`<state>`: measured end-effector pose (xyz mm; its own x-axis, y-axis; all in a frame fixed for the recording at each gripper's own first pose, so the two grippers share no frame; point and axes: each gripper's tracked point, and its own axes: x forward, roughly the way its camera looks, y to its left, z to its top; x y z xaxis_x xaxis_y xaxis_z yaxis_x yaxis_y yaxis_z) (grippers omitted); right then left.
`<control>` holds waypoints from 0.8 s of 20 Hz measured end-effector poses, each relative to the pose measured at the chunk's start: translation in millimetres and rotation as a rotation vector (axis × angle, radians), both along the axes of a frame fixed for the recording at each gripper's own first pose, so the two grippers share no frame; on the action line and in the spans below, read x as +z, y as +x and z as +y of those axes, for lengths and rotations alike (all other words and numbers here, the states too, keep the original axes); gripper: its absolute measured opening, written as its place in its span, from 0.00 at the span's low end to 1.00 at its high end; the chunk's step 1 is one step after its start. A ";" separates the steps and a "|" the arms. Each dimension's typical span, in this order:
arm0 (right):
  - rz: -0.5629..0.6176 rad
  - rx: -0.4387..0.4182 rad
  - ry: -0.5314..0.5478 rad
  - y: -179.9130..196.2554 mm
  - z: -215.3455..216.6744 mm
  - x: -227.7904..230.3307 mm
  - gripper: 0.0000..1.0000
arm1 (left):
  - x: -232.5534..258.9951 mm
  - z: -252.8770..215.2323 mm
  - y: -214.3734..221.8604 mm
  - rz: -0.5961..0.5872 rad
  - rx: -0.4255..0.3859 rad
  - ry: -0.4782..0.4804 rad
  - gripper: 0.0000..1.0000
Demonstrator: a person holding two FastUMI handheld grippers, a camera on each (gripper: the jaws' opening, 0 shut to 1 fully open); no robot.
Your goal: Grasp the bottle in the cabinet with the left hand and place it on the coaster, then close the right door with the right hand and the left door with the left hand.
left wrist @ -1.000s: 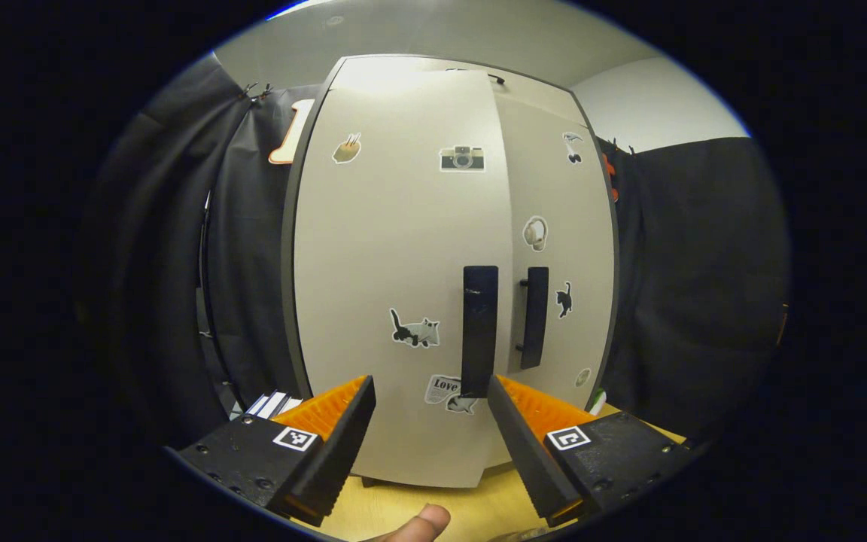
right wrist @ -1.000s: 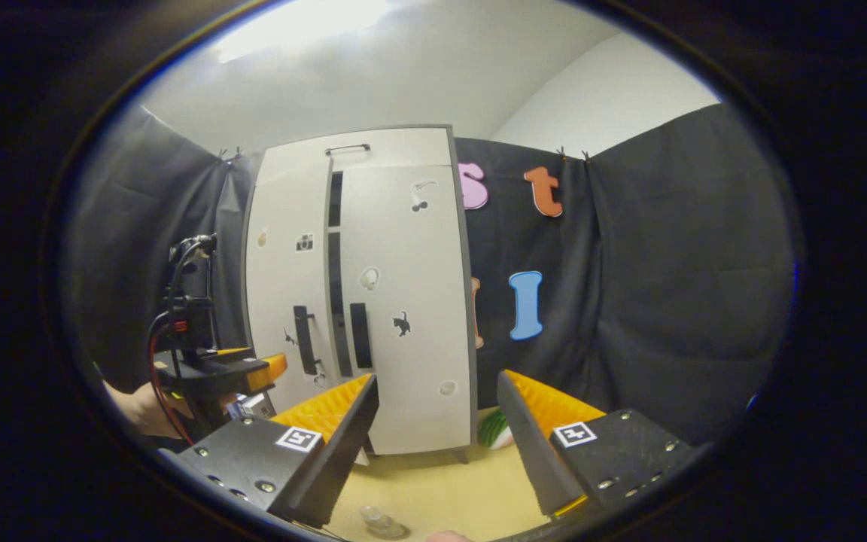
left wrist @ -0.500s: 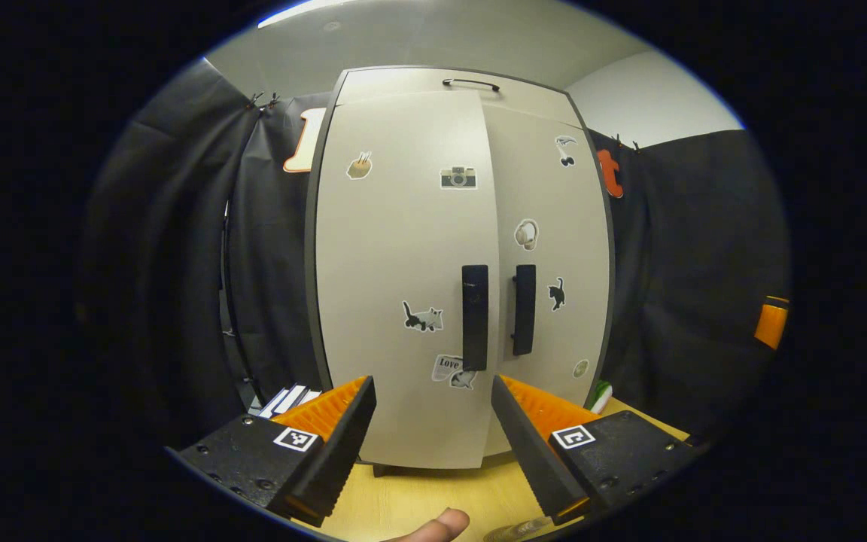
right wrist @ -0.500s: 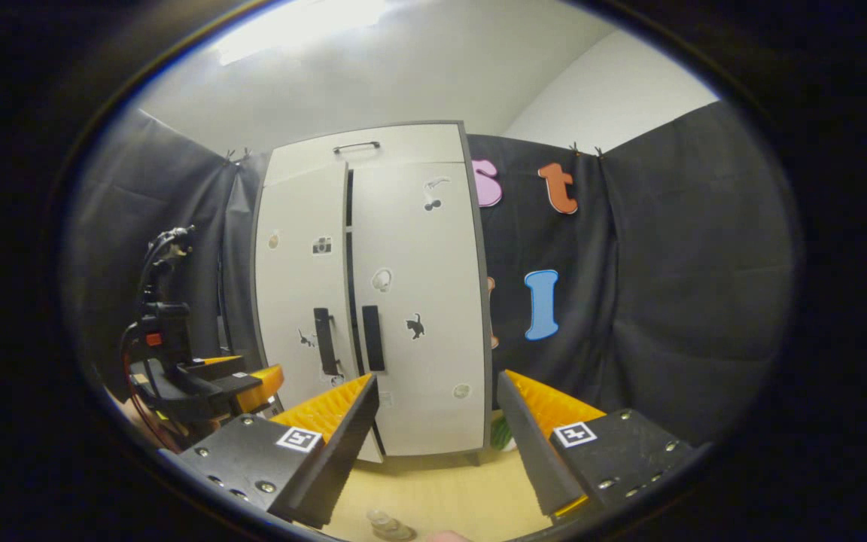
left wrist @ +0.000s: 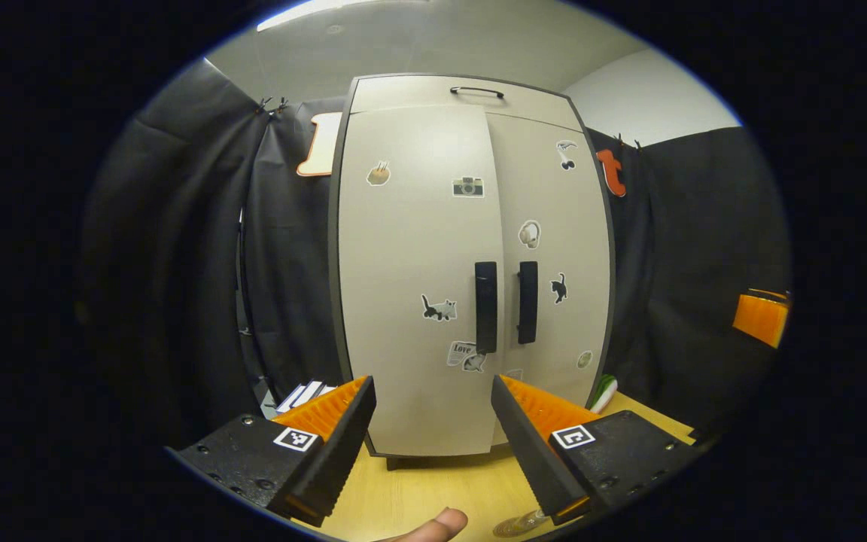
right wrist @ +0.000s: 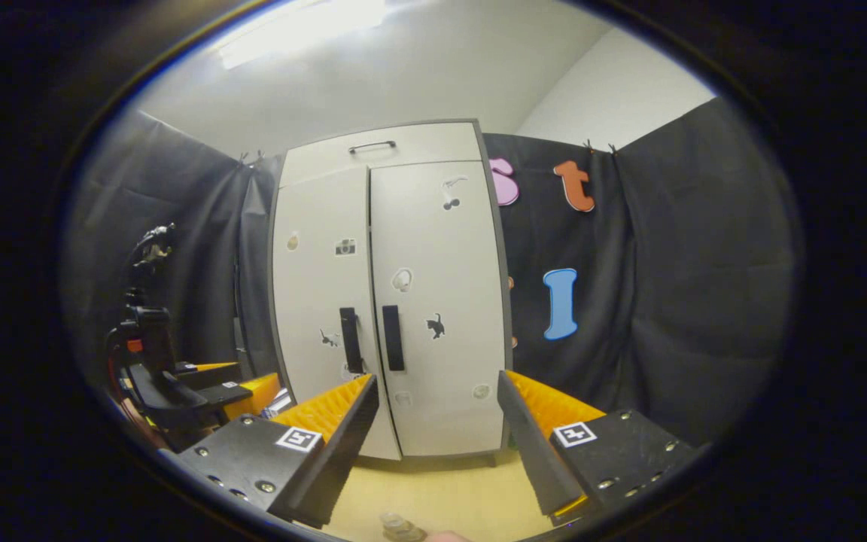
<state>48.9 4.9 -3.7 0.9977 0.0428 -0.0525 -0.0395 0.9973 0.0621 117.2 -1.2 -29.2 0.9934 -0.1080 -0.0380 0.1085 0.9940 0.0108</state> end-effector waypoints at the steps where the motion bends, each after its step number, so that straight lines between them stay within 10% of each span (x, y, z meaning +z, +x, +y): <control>1: 0.001 -0.005 0.005 1.1 -0.9 0.6 0.93 | 0.5 1.5 -1.7 -0.003 0.000 -0.003 0.97; 16: 0.012 -0.005 -0.032 0.5 6.2 -5.3 0.93 | -1.1 2.7 -17.9 -0.022 -0.005 0.015 0.98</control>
